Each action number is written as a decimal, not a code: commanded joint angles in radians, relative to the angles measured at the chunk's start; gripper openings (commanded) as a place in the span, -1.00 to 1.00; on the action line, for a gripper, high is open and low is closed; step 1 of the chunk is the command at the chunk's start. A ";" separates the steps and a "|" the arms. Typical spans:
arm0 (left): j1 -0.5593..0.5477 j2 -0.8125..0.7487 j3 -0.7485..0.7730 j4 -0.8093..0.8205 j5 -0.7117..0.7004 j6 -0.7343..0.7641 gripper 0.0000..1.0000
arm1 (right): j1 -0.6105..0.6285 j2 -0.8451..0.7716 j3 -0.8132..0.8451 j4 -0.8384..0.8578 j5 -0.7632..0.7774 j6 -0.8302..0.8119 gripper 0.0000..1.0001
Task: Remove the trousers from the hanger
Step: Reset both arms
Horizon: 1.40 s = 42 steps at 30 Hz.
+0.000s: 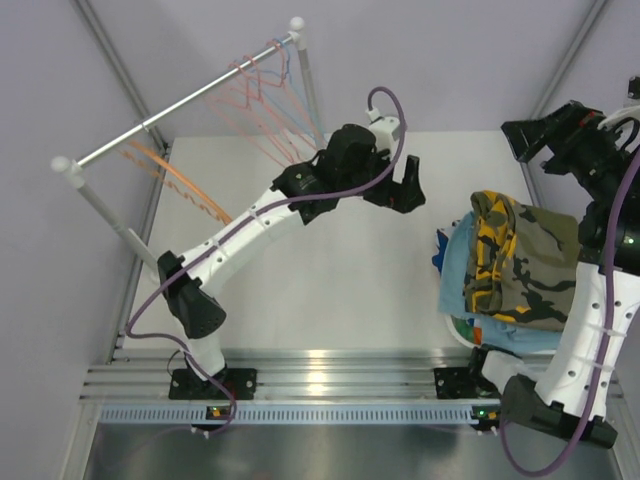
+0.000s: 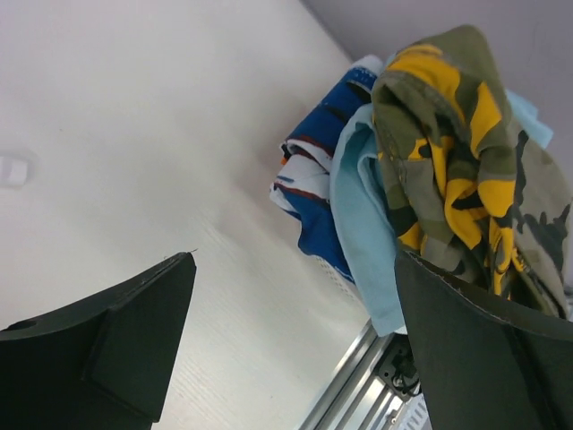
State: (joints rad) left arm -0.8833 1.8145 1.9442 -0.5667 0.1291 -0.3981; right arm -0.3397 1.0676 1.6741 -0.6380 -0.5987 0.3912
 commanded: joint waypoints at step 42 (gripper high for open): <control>0.268 -1.296 -0.959 0.036 -0.101 -0.007 0.97 | 0.321 -0.865 -0.804 0.035 0.280 -0.114 1.00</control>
State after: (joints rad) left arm -0.6159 0.5892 1.0401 -0.5861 0.0292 -0.3874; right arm -0.0292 0.2916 0.9005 -0.6006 -0.3912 0.2852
